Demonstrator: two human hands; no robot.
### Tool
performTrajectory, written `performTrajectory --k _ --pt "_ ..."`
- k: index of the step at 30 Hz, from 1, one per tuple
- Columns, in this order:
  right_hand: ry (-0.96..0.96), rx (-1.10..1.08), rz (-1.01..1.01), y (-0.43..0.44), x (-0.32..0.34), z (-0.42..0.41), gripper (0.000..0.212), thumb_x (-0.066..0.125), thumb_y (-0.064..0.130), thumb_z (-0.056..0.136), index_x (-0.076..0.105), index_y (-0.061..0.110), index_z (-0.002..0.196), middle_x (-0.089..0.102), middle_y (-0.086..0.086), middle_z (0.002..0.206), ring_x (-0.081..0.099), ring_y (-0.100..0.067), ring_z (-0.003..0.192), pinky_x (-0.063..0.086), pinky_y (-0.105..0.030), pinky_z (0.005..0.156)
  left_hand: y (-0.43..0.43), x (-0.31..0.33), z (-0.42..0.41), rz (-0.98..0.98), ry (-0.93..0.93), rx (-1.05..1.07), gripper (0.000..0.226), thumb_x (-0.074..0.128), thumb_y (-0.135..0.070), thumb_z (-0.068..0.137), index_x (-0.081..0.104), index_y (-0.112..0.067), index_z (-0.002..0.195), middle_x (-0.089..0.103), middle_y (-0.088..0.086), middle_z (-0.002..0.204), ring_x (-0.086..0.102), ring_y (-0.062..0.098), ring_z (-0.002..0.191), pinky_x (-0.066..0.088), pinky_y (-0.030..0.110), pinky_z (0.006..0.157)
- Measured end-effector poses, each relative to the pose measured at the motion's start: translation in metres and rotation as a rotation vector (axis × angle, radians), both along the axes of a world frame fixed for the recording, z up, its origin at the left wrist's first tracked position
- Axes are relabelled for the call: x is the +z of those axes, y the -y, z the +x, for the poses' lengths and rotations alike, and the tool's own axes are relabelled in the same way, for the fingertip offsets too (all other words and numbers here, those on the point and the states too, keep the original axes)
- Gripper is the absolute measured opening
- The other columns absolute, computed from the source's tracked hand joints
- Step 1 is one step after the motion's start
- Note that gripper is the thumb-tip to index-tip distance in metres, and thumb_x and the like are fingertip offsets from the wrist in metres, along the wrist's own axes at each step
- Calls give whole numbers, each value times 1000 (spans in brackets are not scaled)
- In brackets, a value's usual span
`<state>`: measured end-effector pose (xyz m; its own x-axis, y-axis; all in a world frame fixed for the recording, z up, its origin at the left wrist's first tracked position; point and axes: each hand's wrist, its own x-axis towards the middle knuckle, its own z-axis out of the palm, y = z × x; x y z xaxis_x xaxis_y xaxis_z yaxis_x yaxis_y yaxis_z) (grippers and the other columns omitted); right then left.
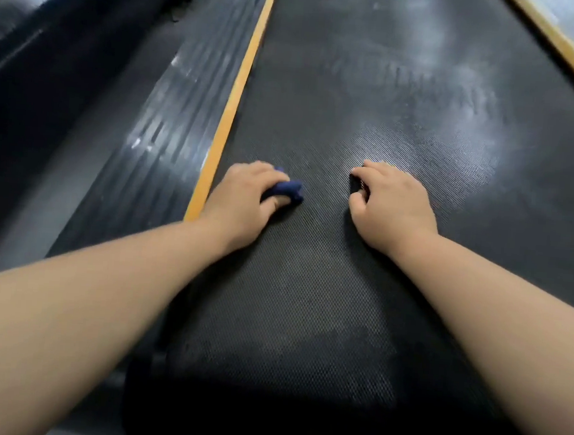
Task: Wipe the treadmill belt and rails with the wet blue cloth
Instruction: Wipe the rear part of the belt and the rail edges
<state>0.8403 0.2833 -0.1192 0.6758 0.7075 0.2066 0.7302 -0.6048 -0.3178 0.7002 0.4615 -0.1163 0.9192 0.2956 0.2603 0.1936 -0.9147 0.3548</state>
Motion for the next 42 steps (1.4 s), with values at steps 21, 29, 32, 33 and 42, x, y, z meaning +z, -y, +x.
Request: performTrajectory --k 21,29,32,33,42 --pt "118 -42 8 -12 -1 -5 20 46 22 83 56 12 96 59 -5 99 51 -28 98 37 -39 85 -35 31 6 299 -336 53 36 52 -40 93 56 -21 123 58 6 123 52 31 112 39 36 90" --pt "72 -14 -42 -17 9 -13 30 41 24 84 59 12 105 59 -5 112 49 -28 112 35 -40 95 -2 50 -83 328 -389 -237 32 55 -37 83 65 -24 111 62 1 117 61 30 97 53 41 82" --pt "68 56 9 -26 6 -24 31 43 24 81 61 17 104 60 0 115 49 -25 115 35 -38 97 -21 62 -51 336 -314 -221 42 57 -29 83 56 -22 125 55 7 122 56 32 105 49 42 88" --pt "59 53 34 -28 3 -26 28 46 23 81 61 17 104 60 1 114 49 -24 113 36 -37 95 -29 63 -32 307 -293 -129 53 60 -21 84 47 -21 136 49 9 128 53 32 110 45 39 92" --pt "38 33 83 -29 -4 -26 24 47 21 82 60 18 102 59 2 109 48 -24 105 35 -36 89 -44 41 14 362 -491 116 29 47 -34 92 52 -19 117 60 9 114 55 32 102 40 36 75"
